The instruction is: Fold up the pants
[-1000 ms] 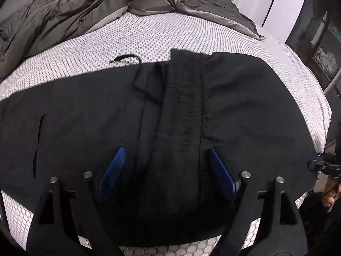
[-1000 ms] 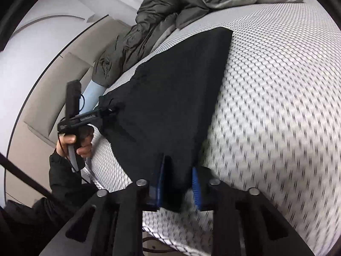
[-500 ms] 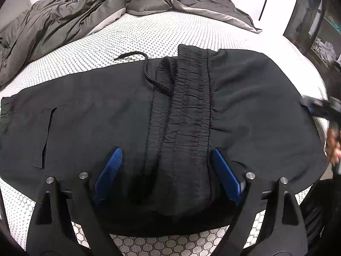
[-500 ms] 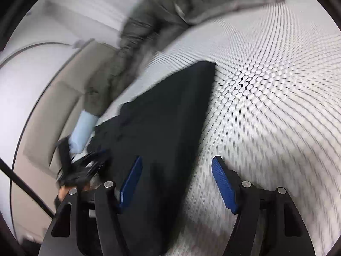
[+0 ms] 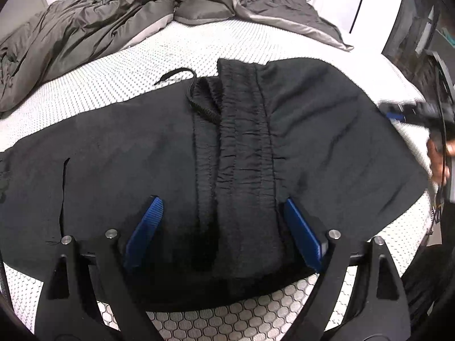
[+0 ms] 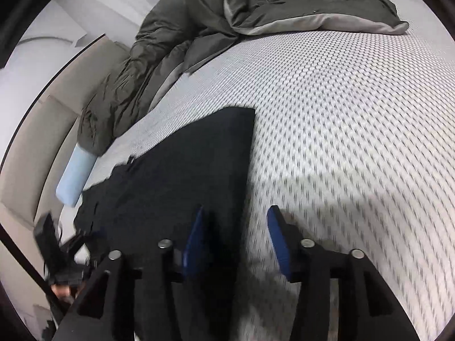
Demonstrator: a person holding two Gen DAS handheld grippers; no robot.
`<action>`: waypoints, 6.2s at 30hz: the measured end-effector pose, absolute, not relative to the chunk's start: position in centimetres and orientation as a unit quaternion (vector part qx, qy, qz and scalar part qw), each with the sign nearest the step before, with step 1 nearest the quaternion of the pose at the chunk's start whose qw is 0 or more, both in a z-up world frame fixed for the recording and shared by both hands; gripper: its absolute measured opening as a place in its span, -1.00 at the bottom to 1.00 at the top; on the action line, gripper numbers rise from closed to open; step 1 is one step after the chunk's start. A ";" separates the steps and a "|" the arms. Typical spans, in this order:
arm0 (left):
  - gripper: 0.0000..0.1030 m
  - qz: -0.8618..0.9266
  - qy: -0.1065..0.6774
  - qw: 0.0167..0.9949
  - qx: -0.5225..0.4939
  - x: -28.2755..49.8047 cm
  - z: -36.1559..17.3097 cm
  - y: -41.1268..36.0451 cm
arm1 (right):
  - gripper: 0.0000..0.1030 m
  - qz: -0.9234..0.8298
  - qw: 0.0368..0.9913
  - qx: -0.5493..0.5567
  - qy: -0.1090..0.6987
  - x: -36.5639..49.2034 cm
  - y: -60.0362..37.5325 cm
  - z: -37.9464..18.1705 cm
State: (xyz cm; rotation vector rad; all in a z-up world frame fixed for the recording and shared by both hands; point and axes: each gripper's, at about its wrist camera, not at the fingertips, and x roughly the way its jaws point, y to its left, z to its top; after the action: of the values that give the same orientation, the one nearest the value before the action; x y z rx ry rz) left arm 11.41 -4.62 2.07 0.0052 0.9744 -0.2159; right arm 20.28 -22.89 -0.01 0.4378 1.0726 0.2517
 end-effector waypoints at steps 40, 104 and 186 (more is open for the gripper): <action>0.16 -0.193 0.385 0.898 0.091 9.7 4.7 -7.7 | 0.15 0.069 0.905 -0.017 0.420 9.3 -15.7 2.3; -0.16 -0.158 0.438 0.882 0.069 25.2 2.3 -8.1 | 0.20 0.038 0.885 -0.004 0.465 27.3 -10.3 0.6; 0.49 -0.186 0.422 0.872 0.164 9.1 0.4 -9.5 | -0.21 0.143 0.829 0.189 0.505 12.5 -22.5 -2.3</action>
State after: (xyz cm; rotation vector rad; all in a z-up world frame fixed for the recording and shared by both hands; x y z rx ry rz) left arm 9.10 -9.52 0.45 0.3434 0.8818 -0.3896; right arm 12.48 -22.48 -2.29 0.4018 1.0727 0.3043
